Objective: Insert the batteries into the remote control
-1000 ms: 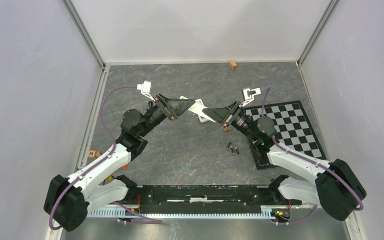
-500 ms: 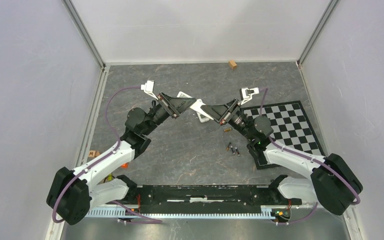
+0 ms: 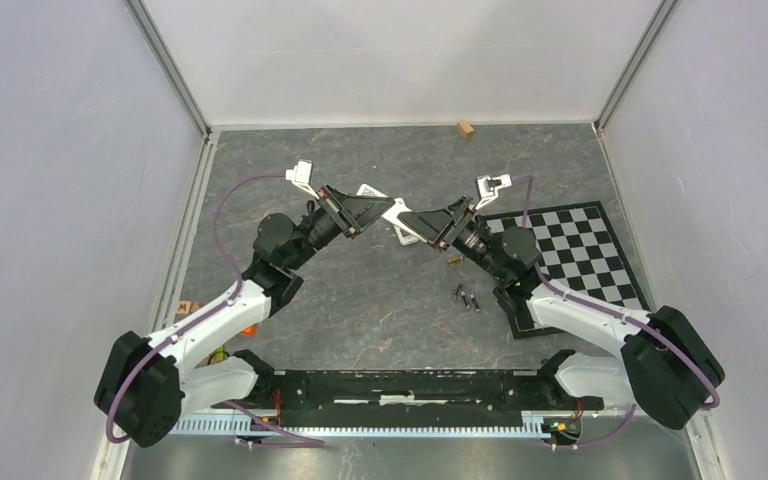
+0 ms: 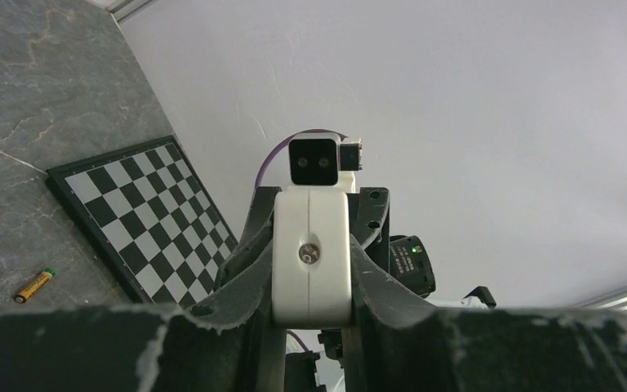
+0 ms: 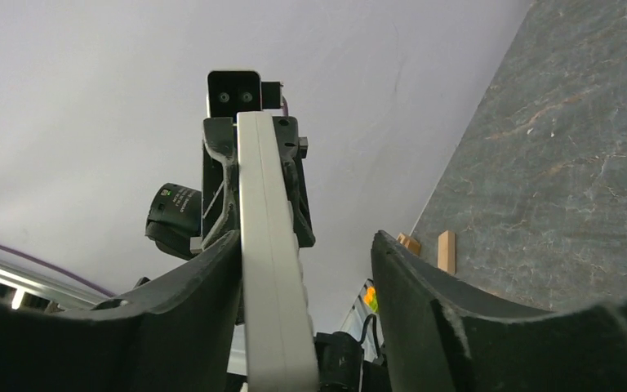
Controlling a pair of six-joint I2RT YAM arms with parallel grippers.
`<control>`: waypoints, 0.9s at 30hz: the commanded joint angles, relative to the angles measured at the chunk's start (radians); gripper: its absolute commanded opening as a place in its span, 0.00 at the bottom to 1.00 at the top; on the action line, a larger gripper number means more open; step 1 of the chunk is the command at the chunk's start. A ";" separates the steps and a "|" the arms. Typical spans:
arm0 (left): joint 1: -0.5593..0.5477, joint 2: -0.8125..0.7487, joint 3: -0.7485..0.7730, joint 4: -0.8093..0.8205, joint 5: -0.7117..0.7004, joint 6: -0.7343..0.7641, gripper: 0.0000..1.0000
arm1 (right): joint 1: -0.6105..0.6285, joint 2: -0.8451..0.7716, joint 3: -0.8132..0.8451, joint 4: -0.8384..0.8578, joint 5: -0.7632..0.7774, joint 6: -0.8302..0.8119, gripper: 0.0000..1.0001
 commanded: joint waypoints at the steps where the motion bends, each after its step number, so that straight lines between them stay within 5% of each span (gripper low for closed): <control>1: -0.007 -0.009 0.061 0.047 0.040 0.014 0.02 | 0.003 0.010 0.050 -0.074 -0.011 -0.047 0.60; 7: 0.013 -0.043 0.062 0.075 0.026 -0.046 0.02 | -0.006 0.005 0.003 -0.054 -0.022 -0.044 0.26; 14: 0.072 -0.087 0.045 0.097 0.009 -0.115 0.02 | -0.034 -0.014 -0.053 0.032 -0.089 -0.067 0.16; 27: 0.088 -0.041 0.032 0.119 0.101 -0.062 0.02 | -0.063 0.025 0.052 -0.102 -0.118 -0.043 0.50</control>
